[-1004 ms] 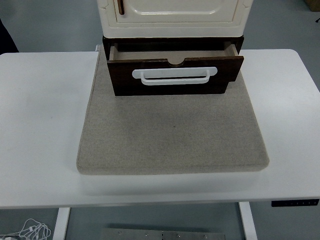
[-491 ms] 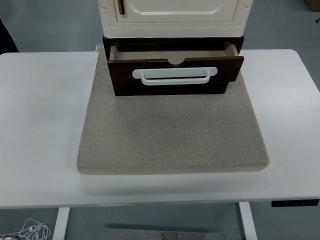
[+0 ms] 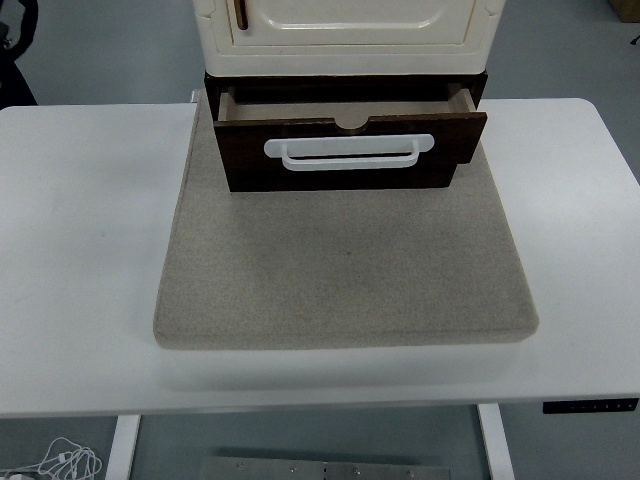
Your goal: Open the drawer under the combination cabinet
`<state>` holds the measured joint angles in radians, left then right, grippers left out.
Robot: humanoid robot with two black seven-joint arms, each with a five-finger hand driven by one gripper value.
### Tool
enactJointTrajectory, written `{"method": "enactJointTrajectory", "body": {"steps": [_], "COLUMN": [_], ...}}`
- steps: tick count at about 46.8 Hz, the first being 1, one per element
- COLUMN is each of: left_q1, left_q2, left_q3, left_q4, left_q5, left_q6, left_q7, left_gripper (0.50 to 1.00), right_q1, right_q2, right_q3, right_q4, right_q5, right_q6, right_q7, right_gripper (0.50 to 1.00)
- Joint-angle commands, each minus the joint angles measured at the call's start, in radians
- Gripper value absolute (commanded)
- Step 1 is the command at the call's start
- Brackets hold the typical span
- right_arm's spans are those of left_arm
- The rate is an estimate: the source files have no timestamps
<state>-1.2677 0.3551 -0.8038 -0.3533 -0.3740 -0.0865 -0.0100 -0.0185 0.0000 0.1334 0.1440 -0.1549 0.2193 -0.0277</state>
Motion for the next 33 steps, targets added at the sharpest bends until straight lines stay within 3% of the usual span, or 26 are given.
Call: {"method": "enactJointTrajectory", "body": {"steps": [1,8,24,33], "left_q1": [0.031,0.083,0.153,0.151], "left_q2": [-0.034,-0.044,-0.062,-0.116], "left_q3": [-0.021,-0.072,-0.089,-0.091], "left_q4": [0.026,0.030,0.033,0.065], "left_q5": [-0.013,-0.016,-0.060,-0.060], "left_q6": [-0.055,-0.121,-0.111,-0.110], "left_q7": [-0.015,-0.016,-0.016,-0.016], "left_gripper": [1.000,1.000,1.000,1.000], "right_q1": [0.000,-0.001,-0.009,-0.009], "right_q2": [0.000,0.000,0.000,0.000], "right_q3": [-0.003,-0.002,0.000,0.000], "right_q4": [0.000,0.000,-0.001,0.000], "right_q5": [0.000,0.000,0.000,0.000], "right_q6": [0.002,0.000,0.000,0.000], "right_q7": [0.002,0.002,0.003,0.003], "right_gripper": [0.926,0.926,0.926,0.926]}}
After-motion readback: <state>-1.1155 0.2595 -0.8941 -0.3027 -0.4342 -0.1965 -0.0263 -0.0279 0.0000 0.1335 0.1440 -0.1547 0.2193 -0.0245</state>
